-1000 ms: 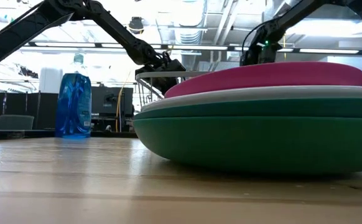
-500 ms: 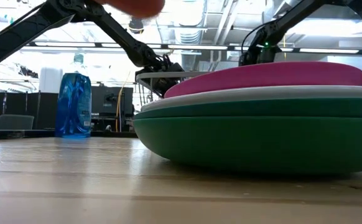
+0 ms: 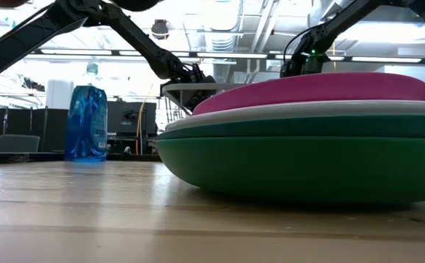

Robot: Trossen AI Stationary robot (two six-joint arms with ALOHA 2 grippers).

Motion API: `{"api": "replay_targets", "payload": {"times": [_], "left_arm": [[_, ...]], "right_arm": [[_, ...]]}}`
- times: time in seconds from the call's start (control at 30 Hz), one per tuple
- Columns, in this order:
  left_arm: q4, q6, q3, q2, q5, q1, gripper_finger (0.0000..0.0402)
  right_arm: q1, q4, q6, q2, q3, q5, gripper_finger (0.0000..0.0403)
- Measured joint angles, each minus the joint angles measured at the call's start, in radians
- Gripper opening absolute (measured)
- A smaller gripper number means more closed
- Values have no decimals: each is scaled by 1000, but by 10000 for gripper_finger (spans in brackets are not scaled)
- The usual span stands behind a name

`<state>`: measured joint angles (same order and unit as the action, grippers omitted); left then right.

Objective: Sort dishes
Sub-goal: Put the brown plate in the dish rack

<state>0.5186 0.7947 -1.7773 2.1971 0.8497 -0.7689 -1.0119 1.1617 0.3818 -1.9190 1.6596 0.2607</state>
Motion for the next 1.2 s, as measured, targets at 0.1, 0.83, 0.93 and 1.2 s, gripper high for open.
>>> {"api": "replay_targets", "payload": {"times": [0.1, 0.83, 0.93, 1.2], "left_arm": [[-5, -27, 0, 0, 14, -1, 40], [3, -126, -2, -53, 79, 4, 28], [1, -153, -2, -53, 76, 15, 28], [7, -210, -3, -55, 69, 29, 28]], "right_arm": [[0, -12, 4, 0, 0, -2, 8], [31, -122, 90, -1, 0, -13, 5], [32, -119, 102, -1, 0, -29, 5], [33, -130, 123, -1, 0, -34, 5]]}}
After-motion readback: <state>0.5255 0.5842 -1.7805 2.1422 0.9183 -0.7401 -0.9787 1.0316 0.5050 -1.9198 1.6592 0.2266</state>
